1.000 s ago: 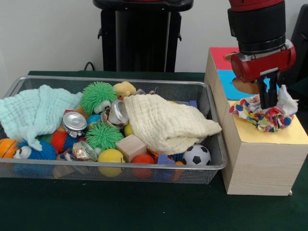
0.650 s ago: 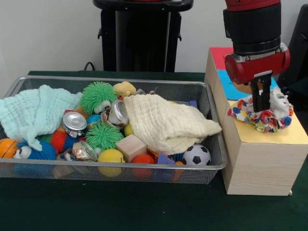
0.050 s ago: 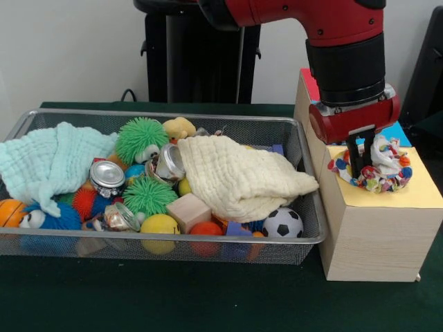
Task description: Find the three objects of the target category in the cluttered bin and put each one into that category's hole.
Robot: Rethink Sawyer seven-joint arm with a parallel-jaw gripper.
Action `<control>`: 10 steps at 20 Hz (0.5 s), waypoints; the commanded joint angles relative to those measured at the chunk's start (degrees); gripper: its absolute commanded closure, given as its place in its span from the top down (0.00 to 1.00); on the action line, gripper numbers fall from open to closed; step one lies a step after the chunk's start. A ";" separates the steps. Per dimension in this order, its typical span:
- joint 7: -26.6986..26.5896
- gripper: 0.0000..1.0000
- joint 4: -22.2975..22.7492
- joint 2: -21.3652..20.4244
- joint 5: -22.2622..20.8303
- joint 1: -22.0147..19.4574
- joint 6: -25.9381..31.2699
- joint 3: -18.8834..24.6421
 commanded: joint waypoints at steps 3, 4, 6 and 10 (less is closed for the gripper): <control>6.53 0.00 -0.33 11.18 -0.98 -2.97 -1.95 3.99; 6.61 0.00 -0.40 11.24 -1.01 -3.02 -1.97 4.09; 6.75 0.00 -0.37 11.22 -0.96 -3.14 -1.84 4.38; 7.38 0.00 -0.73 10.78 -0.21 -2.45 1.29 3.70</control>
